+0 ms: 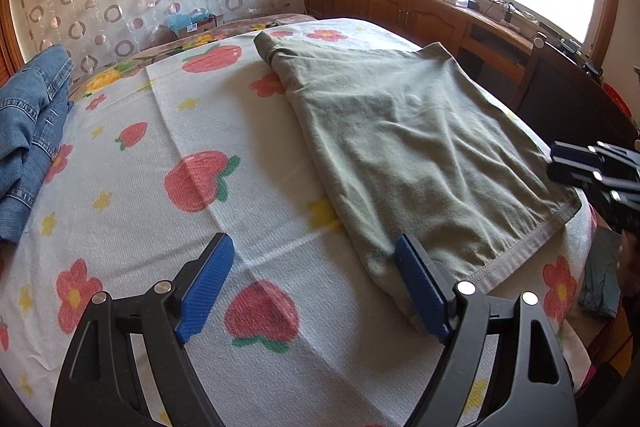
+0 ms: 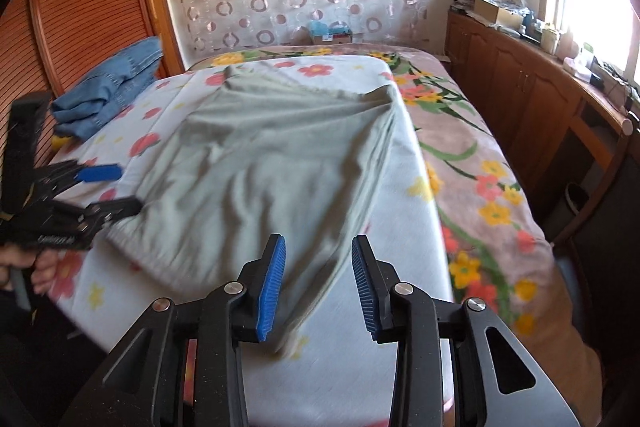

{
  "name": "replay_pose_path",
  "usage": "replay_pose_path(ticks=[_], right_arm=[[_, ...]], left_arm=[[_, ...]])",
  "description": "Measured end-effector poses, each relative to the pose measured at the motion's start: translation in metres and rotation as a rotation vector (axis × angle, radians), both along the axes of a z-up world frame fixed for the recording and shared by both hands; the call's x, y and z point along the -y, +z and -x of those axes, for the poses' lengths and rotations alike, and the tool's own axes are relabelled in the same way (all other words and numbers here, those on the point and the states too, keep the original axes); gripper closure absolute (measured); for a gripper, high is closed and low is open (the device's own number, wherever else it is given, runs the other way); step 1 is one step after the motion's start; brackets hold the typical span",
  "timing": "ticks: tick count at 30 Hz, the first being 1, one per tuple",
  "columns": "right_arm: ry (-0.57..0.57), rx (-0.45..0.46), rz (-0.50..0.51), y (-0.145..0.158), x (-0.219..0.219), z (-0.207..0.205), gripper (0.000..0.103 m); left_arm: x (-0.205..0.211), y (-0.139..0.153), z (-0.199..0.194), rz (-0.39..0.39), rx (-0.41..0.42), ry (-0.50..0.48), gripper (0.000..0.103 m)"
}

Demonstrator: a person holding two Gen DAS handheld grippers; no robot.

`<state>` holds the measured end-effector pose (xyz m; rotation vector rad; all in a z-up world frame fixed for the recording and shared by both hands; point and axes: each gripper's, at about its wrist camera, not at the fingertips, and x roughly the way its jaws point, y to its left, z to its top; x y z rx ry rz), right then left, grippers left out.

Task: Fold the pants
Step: 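Close the right gripper on the folded pants hem edge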

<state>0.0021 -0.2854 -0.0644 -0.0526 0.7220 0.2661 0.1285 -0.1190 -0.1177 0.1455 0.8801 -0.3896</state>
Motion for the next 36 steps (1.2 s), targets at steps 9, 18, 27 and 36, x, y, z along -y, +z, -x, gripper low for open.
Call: replay_pose_path(ticks=[9, 18, 27, 36], right_arm=[[0.038, -0.011, 0.022, 0.0, 0.001, 0.007, 0.092], [0.028, -0.022, 0.017, -0.004, 0.003, 0.01, 0.094], [-0.016, -0.022, 0.009, -0.009, -0.003, 0.017, 0.077], [-0.028, -0.044, -0.045, -0.014, 0.001, 0.014, 0.069]], left_arm=[[0.0, 0.0, 0.0, -0.001, -0.002, 0.003, 0.018], [-0.001, 0.0, 0.0, -0.001, -0.002, 0.003, 0.018], [-0.001, 0.0, 0.0, -0.001, -0.002, 0.003, 0.018], [0.0, 0.0, 0.0, -0.001, -0.002, 0.003, 0.018]])
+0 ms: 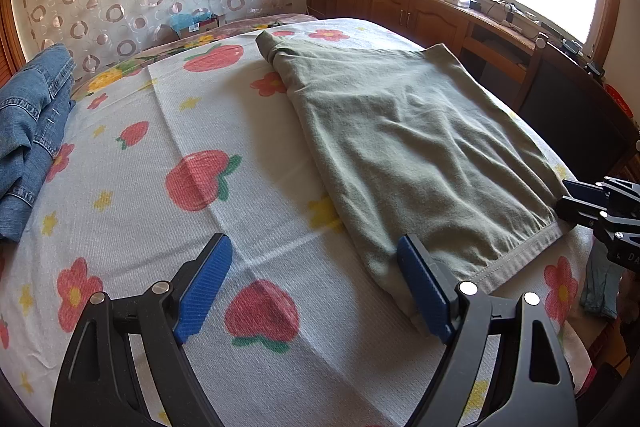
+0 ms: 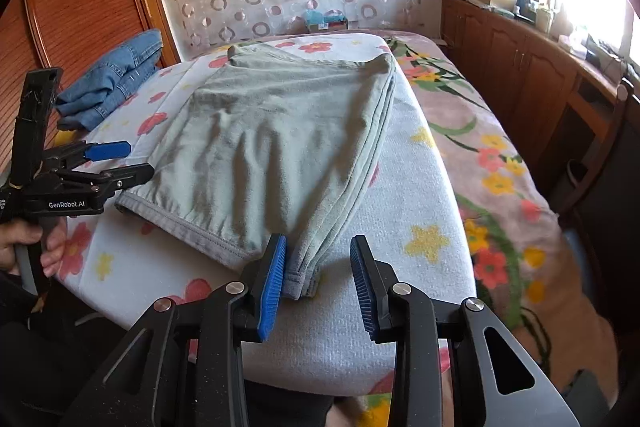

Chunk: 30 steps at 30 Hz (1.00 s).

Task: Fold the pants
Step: 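Close the right gripper on the folded pants hem edge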

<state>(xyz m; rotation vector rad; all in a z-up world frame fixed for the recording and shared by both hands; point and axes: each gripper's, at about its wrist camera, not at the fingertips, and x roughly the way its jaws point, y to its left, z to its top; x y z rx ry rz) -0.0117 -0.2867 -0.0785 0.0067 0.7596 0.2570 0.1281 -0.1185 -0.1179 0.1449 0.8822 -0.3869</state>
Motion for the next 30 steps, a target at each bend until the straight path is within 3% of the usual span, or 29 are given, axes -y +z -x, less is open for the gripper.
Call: replay_pose_path(ticks=[4, 8, 16, 25, 30], right_arm=[[0.008, -0.001, -0.003, -0.001, 0.003, 0.0, 0.069], [0.043, -0.007, -0.031, -0.001, 0.001, 0.0, 0.088], [0.051, 0.005, -0.023, -0.002, -0.002, 0.001, 0.092], [0.057, 0.016, -0.011, -0.004, -0.003, 0.003, 0.092], [0.059, 0.015, -0.018, -0.004, -0.002, 0.002, 0.091]], left_arm=[[0.0, 0.0, 0.0, 0.0, 0.0, 0.0, 0.018], [0.0, 0.0, 0.0, 0.0, 0.0, 0.0, 0.018], [-0.005, 0.004, 0.003, 0.007, -0.011, -0.004, 0.018], [-0.005, 0.013, 0.027, 0.086, -0.037, -0.066, 0.045], [0.002, 0.01, 0.032, 0.087, -0.051, -0.085, 0.049]])
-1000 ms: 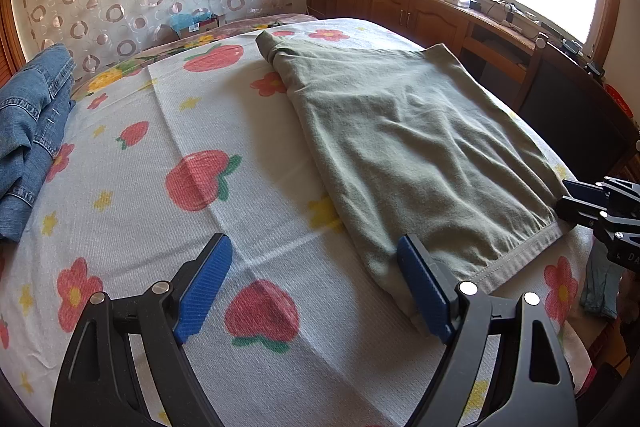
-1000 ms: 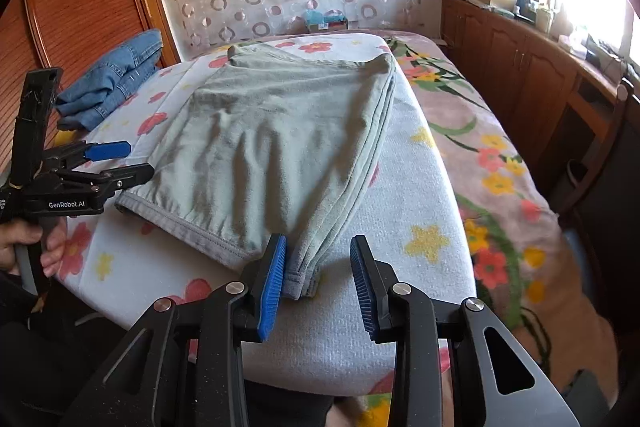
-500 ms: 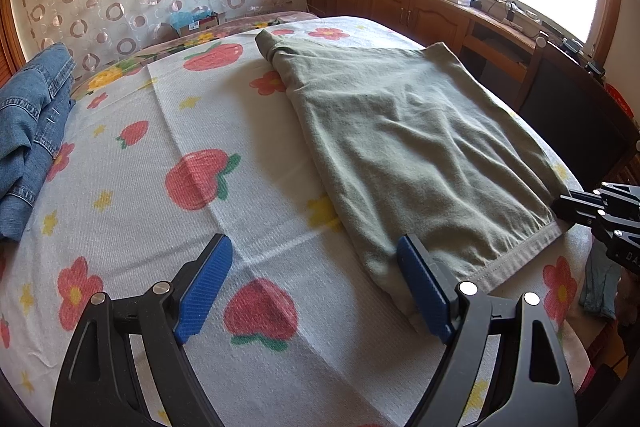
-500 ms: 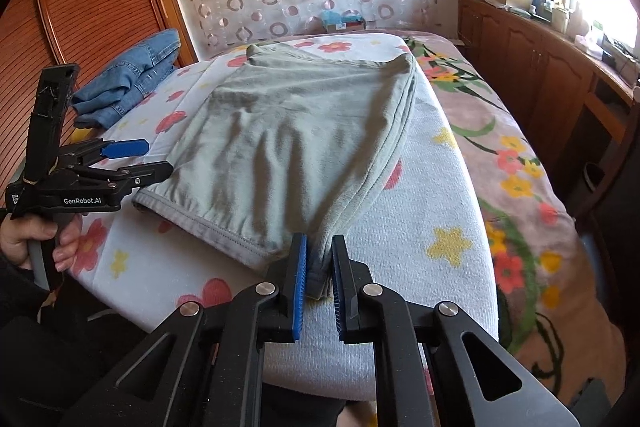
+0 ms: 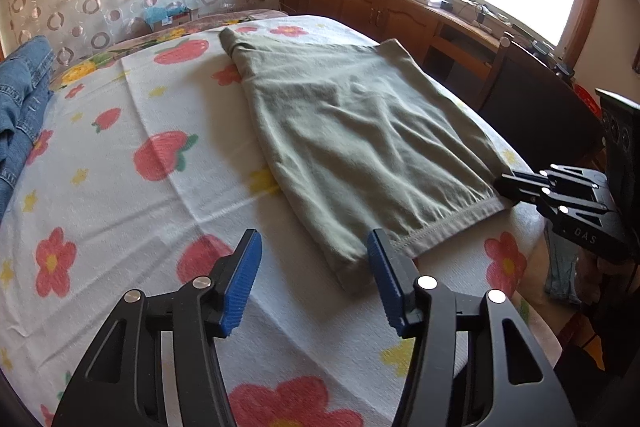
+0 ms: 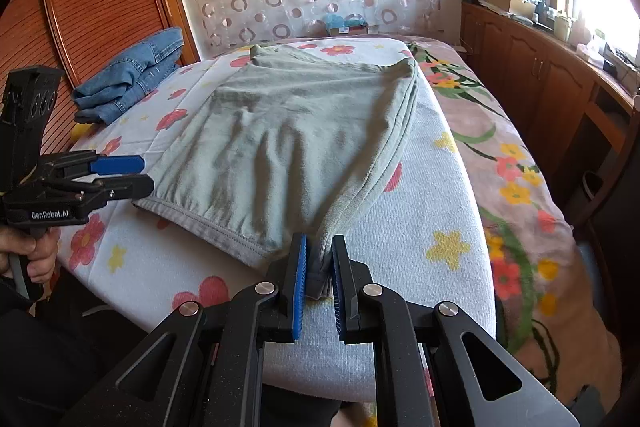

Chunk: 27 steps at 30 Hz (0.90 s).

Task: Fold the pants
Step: 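Close the right gripper on the folded pants hem edge, then lift the grey-green pants edge high with the right gripper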

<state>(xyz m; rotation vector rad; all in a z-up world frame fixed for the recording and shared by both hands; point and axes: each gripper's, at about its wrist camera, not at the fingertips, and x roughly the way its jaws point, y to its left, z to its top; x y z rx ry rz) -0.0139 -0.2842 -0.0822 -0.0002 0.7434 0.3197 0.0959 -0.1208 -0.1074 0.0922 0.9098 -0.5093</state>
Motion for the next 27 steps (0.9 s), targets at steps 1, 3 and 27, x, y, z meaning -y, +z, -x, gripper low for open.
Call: replay_pose_path(ticks=[1, 3, 27], right_arm=[[0.0, 0.0, -0.001, 0.0, 0.0, 0.0, 0.091], [0.0, 0.0, 0.001, 0.0, 0.0, 0.0, 0.091], [0.014, 0.046, -0.052, 0.014, 0.003, 0.003, 0.095]], left_arm=[[0.001, 0.0, 0.001, 0.003, 0.001, -0.005, 0.051], [0.004, 0.0, 0.002, 0.009, 0.001, -0.018, 0.055], [0.009, 0.023, 0.007, 0.076, 0.056, -0.054, 0.096]])
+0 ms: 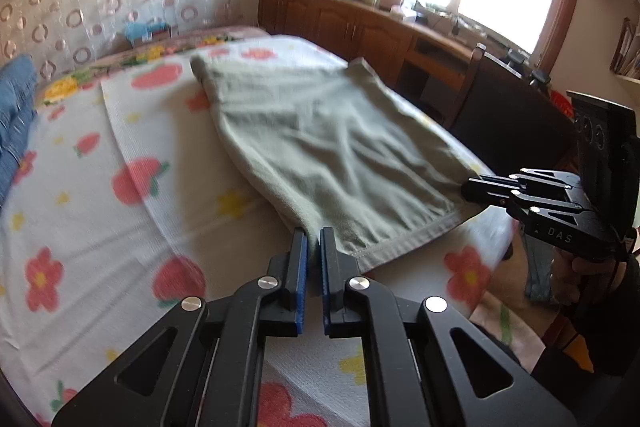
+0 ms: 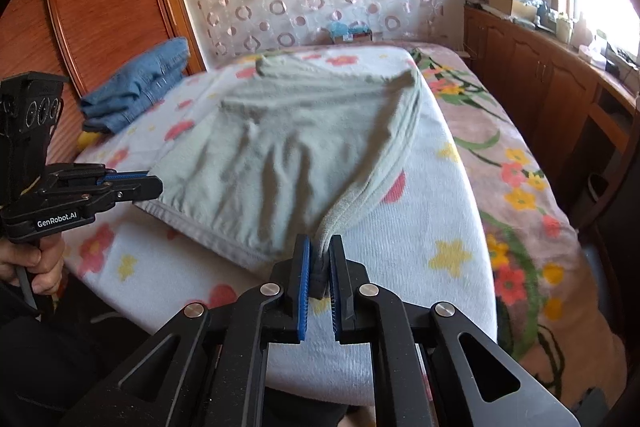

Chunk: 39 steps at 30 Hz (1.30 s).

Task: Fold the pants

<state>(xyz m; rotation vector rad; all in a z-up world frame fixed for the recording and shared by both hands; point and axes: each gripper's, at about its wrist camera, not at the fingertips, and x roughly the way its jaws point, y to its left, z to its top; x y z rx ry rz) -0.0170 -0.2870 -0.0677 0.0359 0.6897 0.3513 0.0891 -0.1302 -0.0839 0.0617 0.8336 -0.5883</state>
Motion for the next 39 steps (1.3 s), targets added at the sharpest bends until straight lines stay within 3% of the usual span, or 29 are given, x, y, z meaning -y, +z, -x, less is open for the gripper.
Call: replay_pose_path(ticks=[11, 17, 25, 33, 39], right_arm=[[0.127, 0.192, -0.027, 0.096, -0.024, -0.004, 0.096], [0.174, 0.298, -0.02, 0.147, -0.044, -0.001, 0.096], [0.243, 0.364, 0.002, 0.175, -0.074, -0.007, 0.097], [0.29, 0.332, 0.048, 0.176, -0.096, -0.1, 0.099], [0.301, 0.29, 0.091, 0.182, -0.121, -0.151, 0.099]], left_arm=[[-0.023, 0.094, 0.007, 0.048, 0.192, 0.038, 0.097], [-0.04, 0.129, 0.014, 0.046, 0.271, 0.061, 0.098], [-0.062, 0.152, -0.001, 0.025, 0.329, 0.114, 0.1], [-0.104, 0.157, -0.07, 0.0, 0.31, 0.211, 0.102], [-0.131, 0.137, -0.086, 0.016, 0.281, 0.268, 0.102]])
